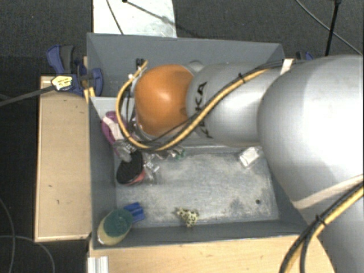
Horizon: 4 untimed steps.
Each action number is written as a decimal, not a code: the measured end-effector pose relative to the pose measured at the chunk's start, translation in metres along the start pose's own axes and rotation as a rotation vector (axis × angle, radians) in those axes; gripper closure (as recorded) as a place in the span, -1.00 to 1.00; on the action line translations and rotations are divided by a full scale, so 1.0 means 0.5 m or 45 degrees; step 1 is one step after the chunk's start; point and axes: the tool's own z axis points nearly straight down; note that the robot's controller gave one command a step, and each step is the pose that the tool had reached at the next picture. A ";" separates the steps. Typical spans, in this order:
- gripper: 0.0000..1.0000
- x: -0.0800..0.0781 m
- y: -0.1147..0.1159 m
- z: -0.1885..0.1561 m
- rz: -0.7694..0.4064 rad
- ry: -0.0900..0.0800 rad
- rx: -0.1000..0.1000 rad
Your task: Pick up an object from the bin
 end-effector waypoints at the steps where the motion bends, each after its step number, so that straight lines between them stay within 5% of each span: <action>1: -1.00 -0.004 0.000 -0.004 0.012 -0.008 -0.001; 2: -1.00 -0.006 0.000 -0.007 0.026 -0.011 -0.003; 3: 1.00 -0.008 -0.004 -0.013 0.028 -0.016 0.001; 4: 1.00 -0.016 -0.006 -0.210 0.042 0.008 0.002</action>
Offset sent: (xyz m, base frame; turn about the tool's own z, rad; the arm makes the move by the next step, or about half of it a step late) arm 0.0000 0.0000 0.0000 0.0000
